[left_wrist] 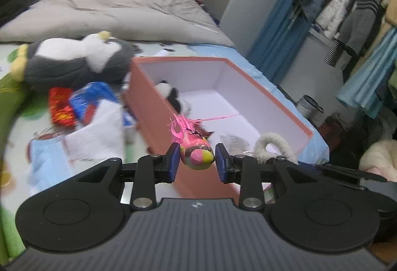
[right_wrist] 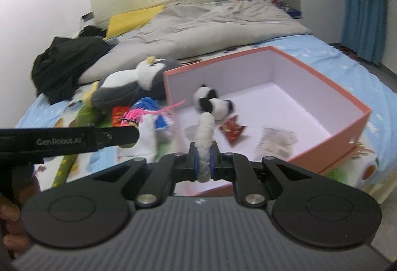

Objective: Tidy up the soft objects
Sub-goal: 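Carry the pink bird keychain and white ring over the pink box, then open both tools to drop the keychain and ring into the box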

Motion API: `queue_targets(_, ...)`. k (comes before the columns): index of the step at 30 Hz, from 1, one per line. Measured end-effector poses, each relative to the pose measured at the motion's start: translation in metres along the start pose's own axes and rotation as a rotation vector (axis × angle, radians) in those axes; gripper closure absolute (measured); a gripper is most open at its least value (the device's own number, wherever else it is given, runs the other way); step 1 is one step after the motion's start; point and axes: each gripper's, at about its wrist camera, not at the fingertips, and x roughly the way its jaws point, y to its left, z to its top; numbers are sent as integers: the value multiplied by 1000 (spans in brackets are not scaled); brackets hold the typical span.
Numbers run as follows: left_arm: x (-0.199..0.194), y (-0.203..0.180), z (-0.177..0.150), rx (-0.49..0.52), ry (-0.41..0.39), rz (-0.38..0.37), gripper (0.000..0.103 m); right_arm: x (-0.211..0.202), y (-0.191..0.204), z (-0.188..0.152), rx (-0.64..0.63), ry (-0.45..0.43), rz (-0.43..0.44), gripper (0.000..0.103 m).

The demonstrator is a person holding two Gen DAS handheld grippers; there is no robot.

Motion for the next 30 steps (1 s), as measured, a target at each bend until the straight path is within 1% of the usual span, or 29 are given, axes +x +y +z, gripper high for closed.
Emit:
queue_targets(4, 24, -22, 14, 41, 13, -51, 67, 3, -23, 7, 34, -9, -29, 91)
queue_targets(8, 56, -37, 33, 46, 47, -88, 67, 15, -45, 17, 54, -10, -57, 91)
queue_targets(12, 87, -45, 49, 85, 75, -58, 67, 34, -64, 25, 69, 4, -65, 91)
queue_targets(17, 125, -39, 62, 71, 120, -35, 67, 59, -80, 27, 76, 42, -73, 91)
queue_targets(21, 151, -32, 65, 64, 159, -22, 67, 79, -90, 29, 91, 75, -72, 91)
queue_targets(26, 174, -27, 63, 62, 195, -12, 67, 99, -101, 31, 112, 107, -75, 89)
queue_targets(27, 175, -27, 63, 67, 192, -11, 66, 101, -102, 32, 115, 106, -75, 89)
queue_targets(28, 177, -27, 63, 72, 191, -9, 58, 103, -102, 32, 116, 108, -78, 87)
queue_targets(30, 177, -26, 63, 72, 191, -14, 50, 105, -102, 32, 116, 120, -86, 84)
